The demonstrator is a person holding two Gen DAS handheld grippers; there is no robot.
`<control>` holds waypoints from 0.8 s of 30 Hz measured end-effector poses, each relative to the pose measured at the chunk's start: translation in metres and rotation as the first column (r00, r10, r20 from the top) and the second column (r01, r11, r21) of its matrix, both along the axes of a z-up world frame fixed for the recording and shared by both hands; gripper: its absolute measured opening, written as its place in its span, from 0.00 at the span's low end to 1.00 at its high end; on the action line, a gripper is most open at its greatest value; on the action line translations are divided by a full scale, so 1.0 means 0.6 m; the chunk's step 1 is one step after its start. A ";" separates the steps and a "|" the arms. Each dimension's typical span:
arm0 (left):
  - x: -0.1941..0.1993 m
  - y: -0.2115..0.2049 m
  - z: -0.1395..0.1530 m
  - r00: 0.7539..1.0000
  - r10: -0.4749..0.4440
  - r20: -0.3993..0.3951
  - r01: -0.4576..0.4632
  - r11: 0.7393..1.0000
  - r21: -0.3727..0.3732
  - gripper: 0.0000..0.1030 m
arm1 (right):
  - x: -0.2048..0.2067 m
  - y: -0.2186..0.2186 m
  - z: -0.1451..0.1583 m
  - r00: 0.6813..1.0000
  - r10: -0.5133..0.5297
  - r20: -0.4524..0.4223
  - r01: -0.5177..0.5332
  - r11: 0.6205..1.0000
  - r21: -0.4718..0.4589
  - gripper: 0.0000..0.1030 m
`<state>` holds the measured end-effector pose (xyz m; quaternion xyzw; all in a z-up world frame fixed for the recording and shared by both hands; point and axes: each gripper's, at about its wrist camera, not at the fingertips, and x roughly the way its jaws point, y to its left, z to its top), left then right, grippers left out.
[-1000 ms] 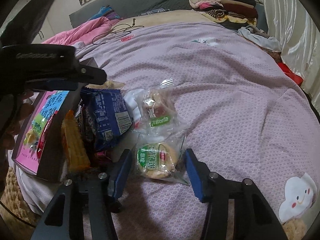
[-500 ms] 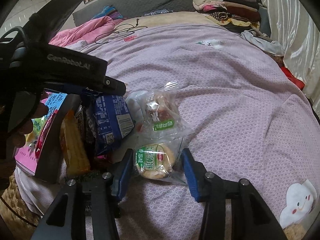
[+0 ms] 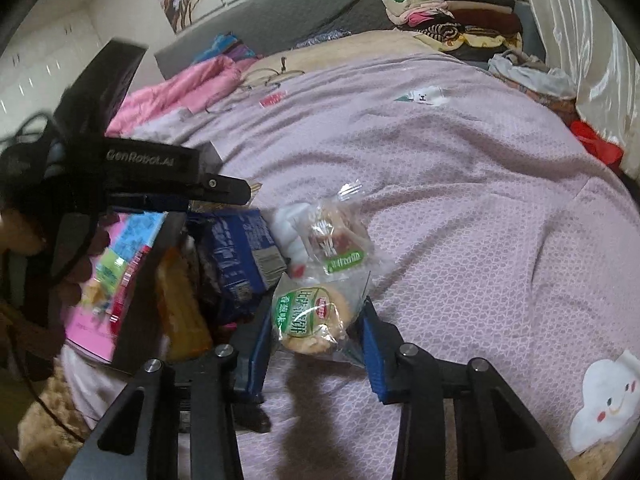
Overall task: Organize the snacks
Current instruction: 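Grasp the clear pastry bag with the left tool while the right tool grasps the round biscuit packet, then carry the pastry bag over the tray with the left tool while the right tool carries the biscuit packet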
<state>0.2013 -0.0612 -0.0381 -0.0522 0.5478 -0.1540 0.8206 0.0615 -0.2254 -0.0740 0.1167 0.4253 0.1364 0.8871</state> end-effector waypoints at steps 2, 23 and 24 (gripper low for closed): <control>-0.009 0.007 0.015 1.000 0.002 0.023 -0.002 1.000 -0.009 0.53 | -0.005 -0.006 0.009 1.000 0.000 0.020 0.000 1.000 0.025 0.39; -0.114 0.060 0.084 0.991 0.003 0.136 0.000 1.000 -0.027 0.53 | -0.041 0.022 0.080 0.963 0.044 0.265 -0.042 0.999 -0.013 0.39; -0.119 0.065 0.087 0.990 0.007 0.140 -0.003 1.000 -0.030 0.53 | -0.043 0.024 0.082 0.961 0.047 0.271 -0.043 0.999 -0.018 0.39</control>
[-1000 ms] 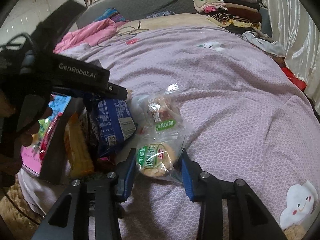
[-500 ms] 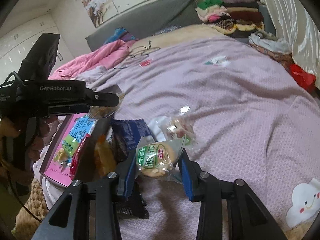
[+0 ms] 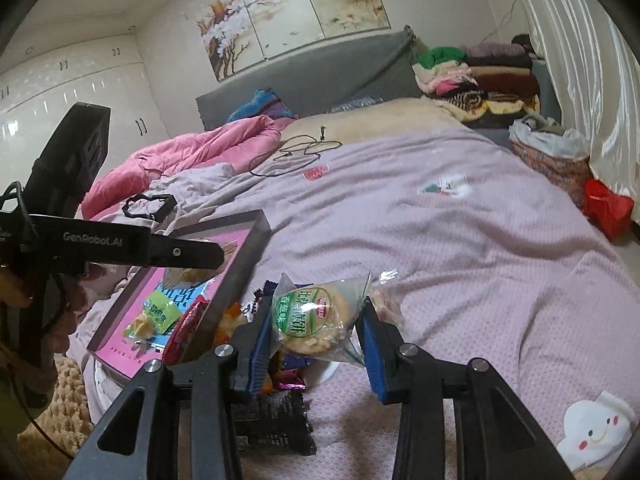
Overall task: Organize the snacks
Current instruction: 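Carry the pastry bag over the tray with the left tool while the right tool carries the biscuit packet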
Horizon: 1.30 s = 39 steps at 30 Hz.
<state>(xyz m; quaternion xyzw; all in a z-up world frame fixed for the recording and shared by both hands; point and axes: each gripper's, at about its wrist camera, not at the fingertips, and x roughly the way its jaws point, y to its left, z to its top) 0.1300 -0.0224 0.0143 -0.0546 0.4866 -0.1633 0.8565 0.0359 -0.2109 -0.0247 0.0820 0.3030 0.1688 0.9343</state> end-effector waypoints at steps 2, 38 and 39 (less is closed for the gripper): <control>-0.009 0.008 0.004 1.000 0.008 0.009 -0.008 1.000 -0.002 0.53 | -0.003 0.003 0.003 1.000 0.006 0.008 -0.006 1.000 -0.008 0.39; -0.129 0.205 0.058 0.976 0.199 0.089 -0.198 0.980 -0.024 0.54 | -0.073 0.143 0.062 0.972 0.207 0.109 -0.200 0.977 -0.071 0.39; -0.132 0.212 0.057 0.974 0.206 0.089 -0.205 0.979 -0.024 0.54 | -0.073 0.149 0.062 0.971 0.215 0.107 -0.208 0.975 -0.073 0.39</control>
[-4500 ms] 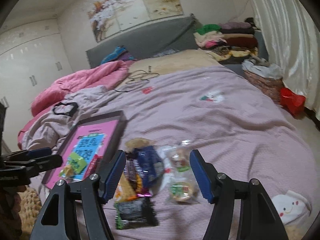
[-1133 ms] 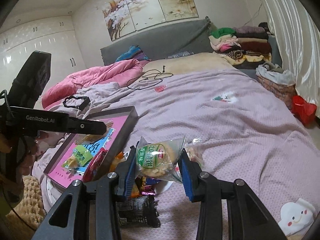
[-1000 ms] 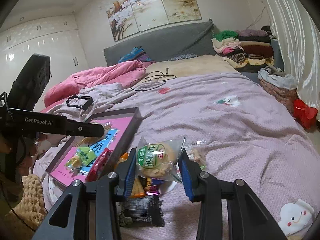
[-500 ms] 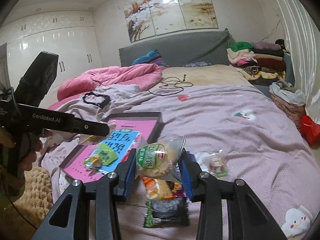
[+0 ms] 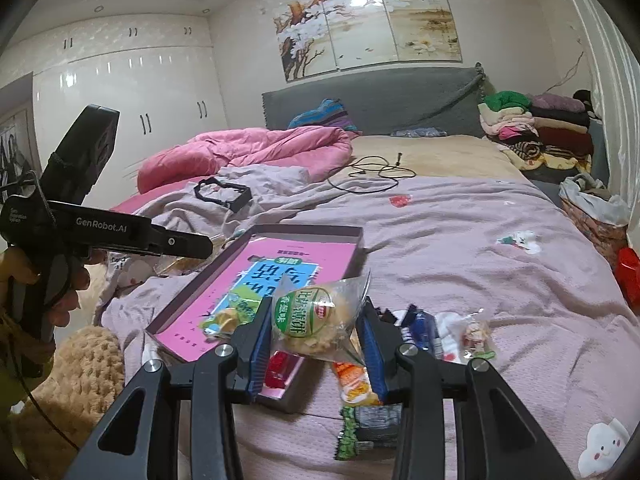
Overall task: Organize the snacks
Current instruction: 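Carry the pastry bag over the tray with the left tool while the right tool carries the biscuit packet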
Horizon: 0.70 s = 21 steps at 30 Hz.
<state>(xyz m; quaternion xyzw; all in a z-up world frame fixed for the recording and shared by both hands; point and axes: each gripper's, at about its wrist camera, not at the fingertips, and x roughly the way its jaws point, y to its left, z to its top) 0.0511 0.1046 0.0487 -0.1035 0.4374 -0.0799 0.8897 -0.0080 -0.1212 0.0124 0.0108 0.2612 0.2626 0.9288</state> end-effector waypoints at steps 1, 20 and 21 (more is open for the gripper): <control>-0.002 0.009 -0.001 1.000 0.011 -0.001 -0.011 1.000 -0.001 0.54 | 0.000 0.005 0.000 1.000 0.007 -0.002 -0.007 1.000 -0.001 0.39; -0.030 0.115 -0.043 0.989 0.145 -0.035 -0.145 0.989 0.006 0.54 | -0.001 0.095 -0.012 0.993 0.115 -0.030 -0.116 0.992 -0.047 0.40; -0.031 0.117 -0.047 0.989 0.146 -0.037 -0.146 0.989 0.007 0.54 | 0.000 0.098 -0.014 0.992 0.118 -0.033 -0.120 0.992 -0.048 0.40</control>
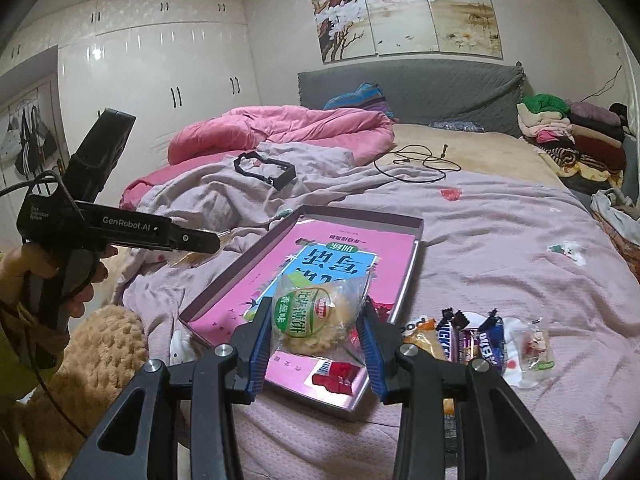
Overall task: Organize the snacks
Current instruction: 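Carry the pastry bag over the tray with the left tool while the right tool carries the biscuit packet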
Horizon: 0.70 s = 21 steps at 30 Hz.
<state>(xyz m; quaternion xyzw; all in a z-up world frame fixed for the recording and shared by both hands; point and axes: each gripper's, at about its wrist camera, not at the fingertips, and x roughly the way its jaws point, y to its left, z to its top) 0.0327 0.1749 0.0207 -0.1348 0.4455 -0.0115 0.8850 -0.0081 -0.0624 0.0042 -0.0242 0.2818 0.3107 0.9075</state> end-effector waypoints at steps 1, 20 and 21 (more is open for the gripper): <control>0.000 0.001 -0.002 1.000 0.001 -0.002 -0.001 1.000 0.002 0.54 | 0.001 0.003 -0.002 1.000 0.002 -0.002 -0.002 1.000 -0.002 0.40; 0.011 -0.021 -0.067 0.997 -0.038 -0.064 0.043 0.996 0.082 0.54 | 0.034 0.081 -0.061 0.992 0.082 -0.099 -0.090 0.992 -0.085 0.40; 0.012 -0.022 -0.070 0.997 -0.039 -0.067 0.045 0.995 0.088 0.54 | 0.036 0.085 -0.066 0.991 0.082 -0.105 -0.092 0.991 -0.096 0.40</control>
